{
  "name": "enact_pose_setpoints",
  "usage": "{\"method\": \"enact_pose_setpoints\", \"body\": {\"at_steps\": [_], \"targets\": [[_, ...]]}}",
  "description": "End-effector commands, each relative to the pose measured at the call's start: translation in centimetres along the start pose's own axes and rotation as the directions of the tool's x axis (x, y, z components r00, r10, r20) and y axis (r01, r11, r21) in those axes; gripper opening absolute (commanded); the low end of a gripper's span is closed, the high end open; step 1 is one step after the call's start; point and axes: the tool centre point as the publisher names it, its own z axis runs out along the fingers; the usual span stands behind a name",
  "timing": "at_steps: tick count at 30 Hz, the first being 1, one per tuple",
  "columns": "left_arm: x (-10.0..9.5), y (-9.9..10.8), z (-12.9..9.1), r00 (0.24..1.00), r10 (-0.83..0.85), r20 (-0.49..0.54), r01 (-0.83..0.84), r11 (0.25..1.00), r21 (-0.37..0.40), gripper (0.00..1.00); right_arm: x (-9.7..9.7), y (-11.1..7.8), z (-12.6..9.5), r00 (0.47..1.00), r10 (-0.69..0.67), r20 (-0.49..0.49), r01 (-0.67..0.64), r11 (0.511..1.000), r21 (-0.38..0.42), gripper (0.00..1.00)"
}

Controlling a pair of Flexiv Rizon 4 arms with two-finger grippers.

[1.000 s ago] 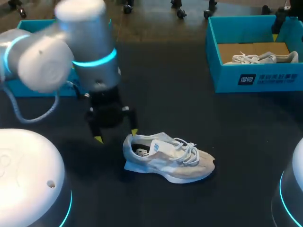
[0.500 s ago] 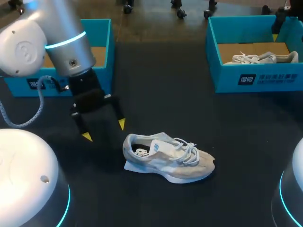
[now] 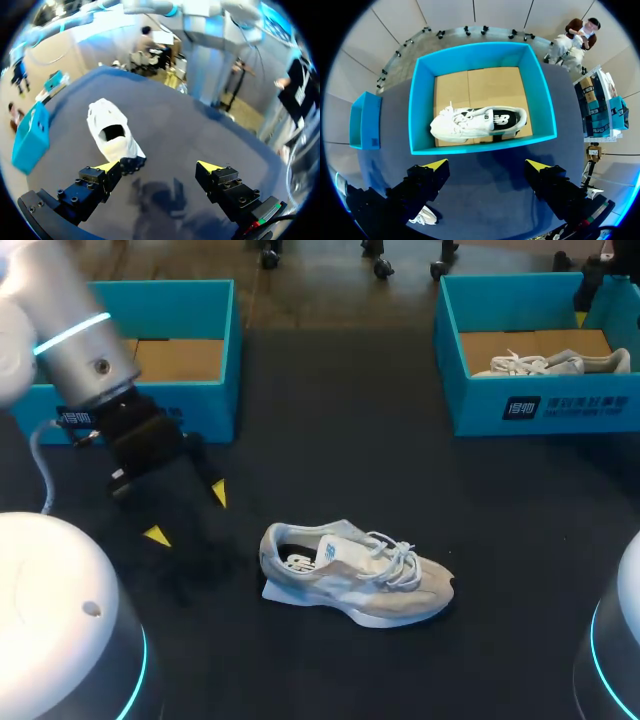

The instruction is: Take the shoe out of the shoebox, open the shoe tongue, remove and reinsert the insole, then place the shoe into the shoebox

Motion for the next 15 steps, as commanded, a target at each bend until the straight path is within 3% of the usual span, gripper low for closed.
{"method": "enact_pose_setpoints", "body": {"at_steps": [1,3,7,8,10,11,15], "targets": [[0.2,0.3,0.3,0.955,-0.287,0.072,0.276,0.952,0.13,1.0,0.0,0.0,0.0,1.0,0.0,0.001,0.0,1.0,0.0,1.0],[-1.0,1.9,1.9,0.897,-0.427,0.117,0.401,0.895,0.195,1.0,0.0,0.0,0.0,1.0,0.0,0.001,0.0,1.0,0.0,1.0],[-1.1,3.1,3.6,0.763,-0.622,0.174,0.548,0.767,0.334,1.0,0.0,0.0,0.0,1.0,0.0,0.001,0.0,1.0,0.0,1.0],[-1.0,3.2,3.5,0.697,-0.689,0.198,0.6,0.712,0.366,1.0,0.0,0.0,0.0,1.0,0.0,0.001,0.0,1.0,0.0,1.0],[-1.2,3.2,2.8,0.495,-0.832,0.251,0.719,0.554,0.419,1.0,0.0,0.0,0.0,1.0,0.0,0.001,0.0,1.0,0.0,1.0],[-1.0,2.9,2.2,0.487,-0.845,0.22,0.763,0.535,0.363,1.0,0.0,0.0,0.0,1.0,0.0,0.001,0.0,1.0,0.0,1.0],[-1.0,2.9,2.2,0.487,-0.845,0.22,0.763,0.535,0.363,1.0,0.0,0.0,0.0,1.0,0.0,0.001,0.0,1.0,0.0,1.0]]}}
